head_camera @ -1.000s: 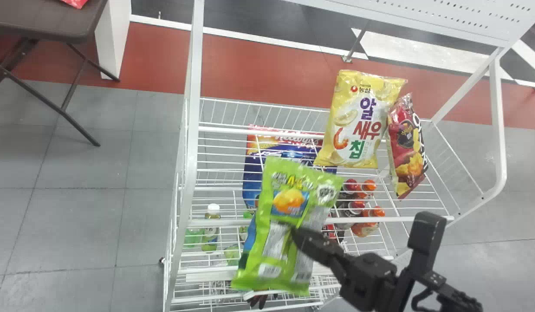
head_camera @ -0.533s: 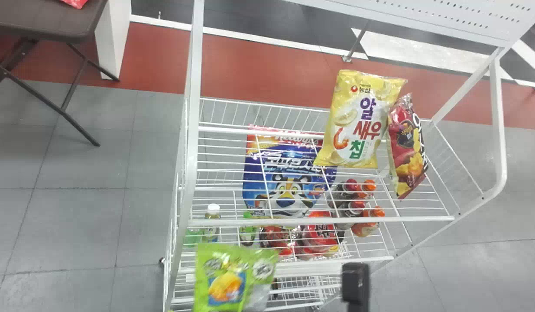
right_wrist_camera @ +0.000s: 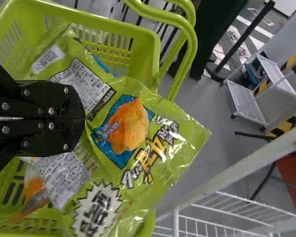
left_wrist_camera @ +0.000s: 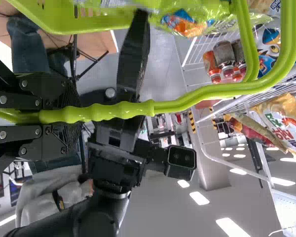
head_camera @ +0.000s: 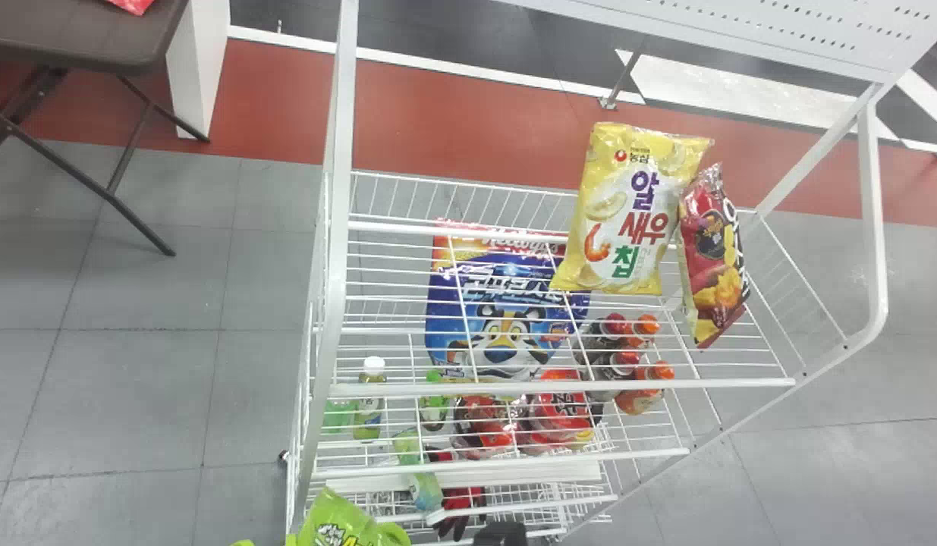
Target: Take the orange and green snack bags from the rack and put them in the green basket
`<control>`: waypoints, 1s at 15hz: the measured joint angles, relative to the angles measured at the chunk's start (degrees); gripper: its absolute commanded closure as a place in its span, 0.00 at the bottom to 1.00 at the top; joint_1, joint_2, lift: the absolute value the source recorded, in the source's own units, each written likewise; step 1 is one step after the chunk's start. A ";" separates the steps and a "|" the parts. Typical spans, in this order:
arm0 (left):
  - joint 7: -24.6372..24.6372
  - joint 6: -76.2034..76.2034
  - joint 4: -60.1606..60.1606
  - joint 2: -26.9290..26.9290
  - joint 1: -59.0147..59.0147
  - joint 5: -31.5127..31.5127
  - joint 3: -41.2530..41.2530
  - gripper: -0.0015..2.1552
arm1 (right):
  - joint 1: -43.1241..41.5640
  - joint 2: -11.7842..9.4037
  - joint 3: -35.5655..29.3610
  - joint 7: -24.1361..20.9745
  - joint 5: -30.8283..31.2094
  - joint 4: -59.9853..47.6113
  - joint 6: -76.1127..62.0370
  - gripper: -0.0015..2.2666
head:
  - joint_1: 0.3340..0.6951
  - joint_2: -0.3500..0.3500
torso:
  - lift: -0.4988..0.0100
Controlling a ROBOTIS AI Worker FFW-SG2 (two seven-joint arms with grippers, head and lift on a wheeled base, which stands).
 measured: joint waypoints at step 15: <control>-1.19 -0.07 -0.72 0.47 1.82 0.04 0.47 1.00 | 0.69 -6.30 10.27 -6.96 -0.42 1.80 -4.67 0.02 | 1.00 0.17 | 0.98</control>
